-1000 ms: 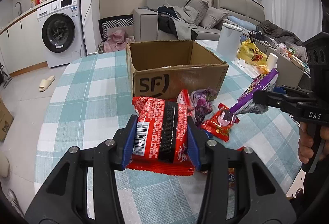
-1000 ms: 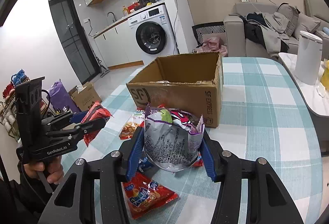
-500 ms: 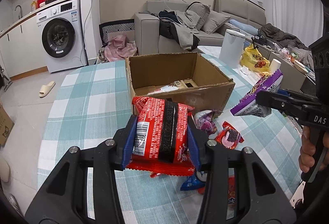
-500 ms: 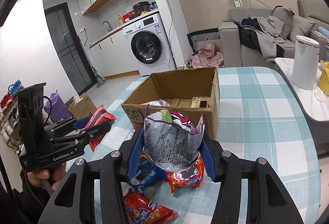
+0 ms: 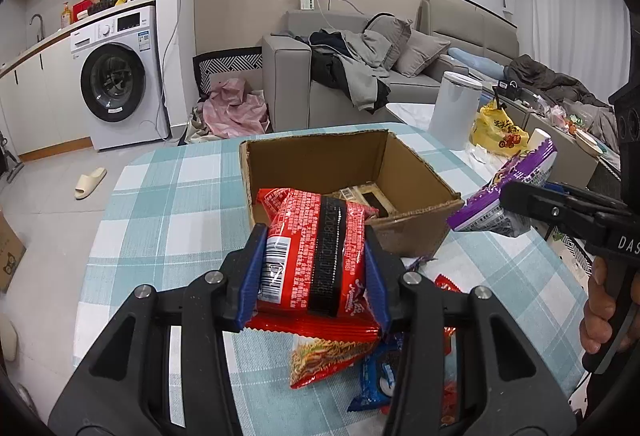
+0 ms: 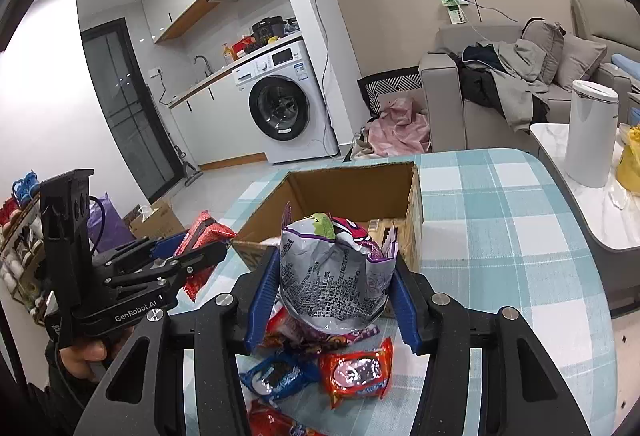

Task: Organize snacks
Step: 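Lift both held bags and carry them over the cardboard box, then lower both bags into the box and open both grippers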

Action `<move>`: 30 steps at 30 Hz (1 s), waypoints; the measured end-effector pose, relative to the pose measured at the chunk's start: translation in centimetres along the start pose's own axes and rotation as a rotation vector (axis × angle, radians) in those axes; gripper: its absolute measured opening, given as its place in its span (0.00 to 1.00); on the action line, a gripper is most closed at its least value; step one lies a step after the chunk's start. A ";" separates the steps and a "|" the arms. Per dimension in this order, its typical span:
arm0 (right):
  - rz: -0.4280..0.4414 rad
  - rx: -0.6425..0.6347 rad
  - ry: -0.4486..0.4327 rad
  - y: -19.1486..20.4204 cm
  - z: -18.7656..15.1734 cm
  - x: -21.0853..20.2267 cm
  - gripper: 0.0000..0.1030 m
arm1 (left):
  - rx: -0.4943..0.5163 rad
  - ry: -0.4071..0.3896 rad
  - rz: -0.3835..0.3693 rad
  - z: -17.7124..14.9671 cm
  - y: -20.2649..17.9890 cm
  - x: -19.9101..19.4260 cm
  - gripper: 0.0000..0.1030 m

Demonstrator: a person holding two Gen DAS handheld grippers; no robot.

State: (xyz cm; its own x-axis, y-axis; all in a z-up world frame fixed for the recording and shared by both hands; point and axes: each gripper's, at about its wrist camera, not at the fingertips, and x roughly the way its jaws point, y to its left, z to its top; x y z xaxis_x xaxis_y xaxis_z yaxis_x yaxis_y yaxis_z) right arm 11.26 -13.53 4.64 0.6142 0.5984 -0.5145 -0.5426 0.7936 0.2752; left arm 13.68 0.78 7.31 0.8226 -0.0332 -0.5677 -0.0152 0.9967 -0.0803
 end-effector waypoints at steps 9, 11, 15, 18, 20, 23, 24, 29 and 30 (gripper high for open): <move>-0.019 0.042 -0.011 -0.7 1.3 1.7 0.51 | -0.002 0.007 0.001 1.7 0.1 2.3 0.41; -0.024 0.042 -0.015 -0.8 1.4 2.1 0.50 | -0.006 0.012 0.001 1.9 0.2 2.8 0.41; -0.019 0.056 -0.015 -1.0 1.8 2.5 0.49 | -0.012 0.016 0.002 2.3 0.4 3.7 0.41; -0.018 0.065 -0.028 -1.0 2.0 2.4 0.49 | -0.020 0.013 0.003 2.6 0.6 4.1 0.41; -0.018 0.070 -0.038 -1.1 2.3 2.3 0.49 | -0.028 0.011 0.002 2.9 0.8 4.4 0.41; -0.016 0.074 -0.056 -1.0 2.7 2.1 0.49 | -0.034 0.003 0.003 3.4 1.0 4.7 0.41; -0.014 0.076 -0.060 -1.1 2.8 2.0 0.49 | -0.034 0.000 0.003 3.5 1.0 4.8 0.41; -0.004 0.080 -0.082 -1.1 3.6 2.4 0.49 | -0.039 -0.004 0.002 4.1 1.1 5.3 0.41; -0.006 0.083 -0.081 -1.1 3.8 2.6 0.49 | -0.039 -0.002 0.003 4.1 1.1 5.4 0.41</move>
State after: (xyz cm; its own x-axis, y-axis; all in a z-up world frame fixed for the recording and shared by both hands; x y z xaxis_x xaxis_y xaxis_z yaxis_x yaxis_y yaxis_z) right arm 15.63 -12.48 6.09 0.6631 0.5981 -0.4502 -0.4919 0.8014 0.3401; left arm 20.45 2.03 7.52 0.8238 -0.0301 -0.5660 -0.0396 0.9931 -0.1105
